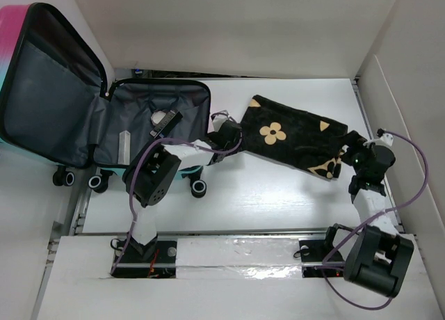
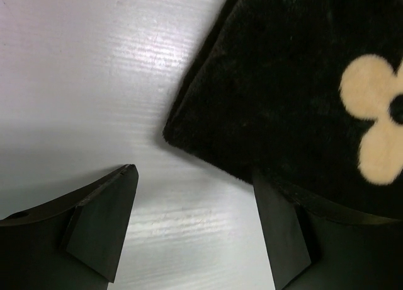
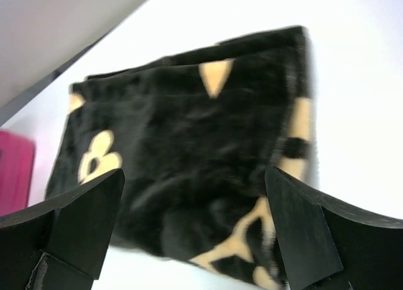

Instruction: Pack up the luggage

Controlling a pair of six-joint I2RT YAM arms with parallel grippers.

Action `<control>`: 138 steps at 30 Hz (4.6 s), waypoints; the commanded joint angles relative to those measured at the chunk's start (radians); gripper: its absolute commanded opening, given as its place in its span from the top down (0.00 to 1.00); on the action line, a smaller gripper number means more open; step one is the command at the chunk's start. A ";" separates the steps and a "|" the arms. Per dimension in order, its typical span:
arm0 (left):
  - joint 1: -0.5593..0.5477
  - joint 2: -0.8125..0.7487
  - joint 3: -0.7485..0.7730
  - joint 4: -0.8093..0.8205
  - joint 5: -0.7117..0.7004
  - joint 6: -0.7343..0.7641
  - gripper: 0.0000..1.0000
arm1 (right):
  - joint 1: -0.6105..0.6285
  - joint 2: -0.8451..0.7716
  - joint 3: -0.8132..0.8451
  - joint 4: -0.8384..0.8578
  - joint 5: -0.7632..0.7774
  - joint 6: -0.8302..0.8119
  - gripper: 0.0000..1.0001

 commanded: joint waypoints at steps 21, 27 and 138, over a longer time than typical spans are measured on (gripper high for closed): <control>0.007 0.207 0.209 0.008 -0.078 -0.137 1.00 | 0.277 -0.302 0.145 -0.172 -0.069 -0.166 0.05; 0.016 0.161 0.377 -0.024 -0.031 0.034 1.00 | 0.310 -0.312 0.155 -0.182 -0.099 -0.201 0.04; 1.054 -0.801 0.091 -0.630 -0.660 0.279 1.00 | 1.106 -0.032 0.345 -0.350 0.299 -0.519 0.45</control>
